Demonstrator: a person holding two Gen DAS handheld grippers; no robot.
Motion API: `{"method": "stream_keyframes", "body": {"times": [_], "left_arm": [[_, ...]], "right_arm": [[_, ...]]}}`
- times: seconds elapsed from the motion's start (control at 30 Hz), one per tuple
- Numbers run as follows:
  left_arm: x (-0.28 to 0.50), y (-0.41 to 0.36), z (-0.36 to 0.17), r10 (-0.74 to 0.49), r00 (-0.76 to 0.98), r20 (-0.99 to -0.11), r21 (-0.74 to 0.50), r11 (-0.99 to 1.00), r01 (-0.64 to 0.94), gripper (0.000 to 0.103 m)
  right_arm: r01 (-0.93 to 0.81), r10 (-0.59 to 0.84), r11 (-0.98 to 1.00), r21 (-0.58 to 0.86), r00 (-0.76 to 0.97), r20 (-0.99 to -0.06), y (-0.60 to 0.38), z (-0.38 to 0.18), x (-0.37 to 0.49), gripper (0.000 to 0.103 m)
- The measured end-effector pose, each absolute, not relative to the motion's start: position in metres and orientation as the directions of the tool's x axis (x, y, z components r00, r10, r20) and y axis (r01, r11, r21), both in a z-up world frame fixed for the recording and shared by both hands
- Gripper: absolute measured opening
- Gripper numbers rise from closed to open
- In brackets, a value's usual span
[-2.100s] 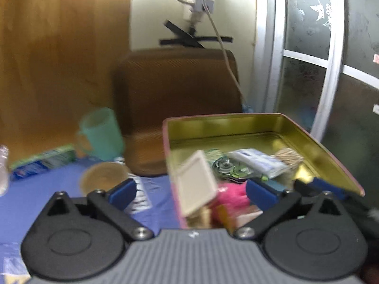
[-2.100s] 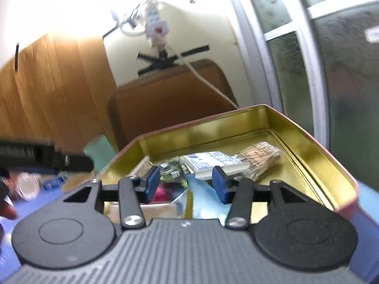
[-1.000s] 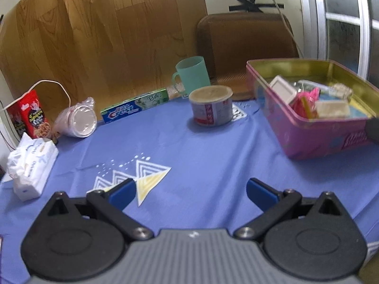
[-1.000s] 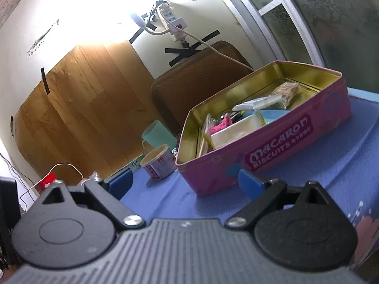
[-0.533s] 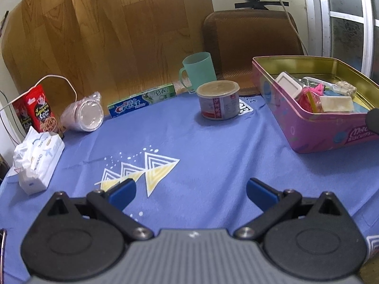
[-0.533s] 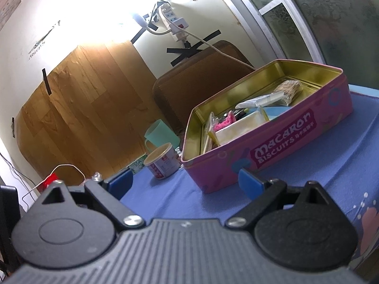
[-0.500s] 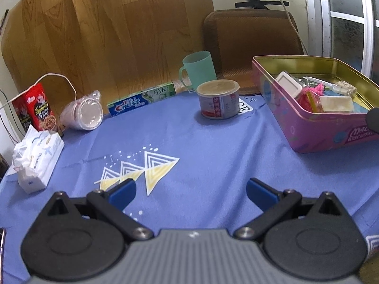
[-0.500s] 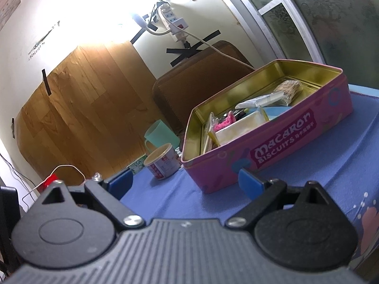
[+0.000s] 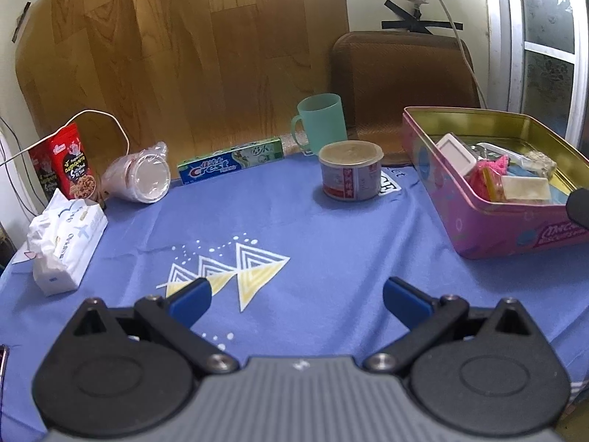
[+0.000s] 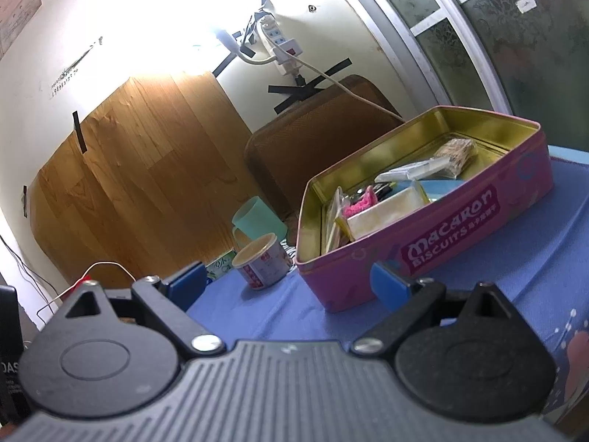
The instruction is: Organize soft objects
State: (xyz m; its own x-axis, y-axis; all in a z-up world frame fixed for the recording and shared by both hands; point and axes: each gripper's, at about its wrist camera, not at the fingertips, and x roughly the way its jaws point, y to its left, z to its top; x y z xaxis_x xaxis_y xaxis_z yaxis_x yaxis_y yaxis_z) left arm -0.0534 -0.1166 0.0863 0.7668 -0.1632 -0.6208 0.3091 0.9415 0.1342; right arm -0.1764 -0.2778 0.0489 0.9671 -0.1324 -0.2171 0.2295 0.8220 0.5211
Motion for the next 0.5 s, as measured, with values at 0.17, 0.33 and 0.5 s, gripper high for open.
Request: {"method": "stream_keyframes", "body": {"times": [0.17,0.33,0.5], "left_arm": [[-0.0537,-0.1148,0.0871,-0.153,0.773,-0.616,0.135,0.946,0.295,0.103],[-0.0551,-0.1134,0.0891,-0.134,0.789,-0.599,0.145,0.951,0.272,0.103],[-0.0538,-0.1118,0.0874,-0.105,0.794,-0.599,0.171,0.952,0.255,0.103]], "right_arm": [[0.228,-0.130,0.822,0.522,0.967,-0.218,-0.2772,0.0486,-0.1761,0.098],[0.227,-0.129,0.822,0.522,0.968,-0.217,-0.2763,0.0486,-0.1765,0.098],[0.232,-0.136,0.817,0.527,0.967,-0.215,-0.2756,0.0485,-0.1776,0.098]]}}
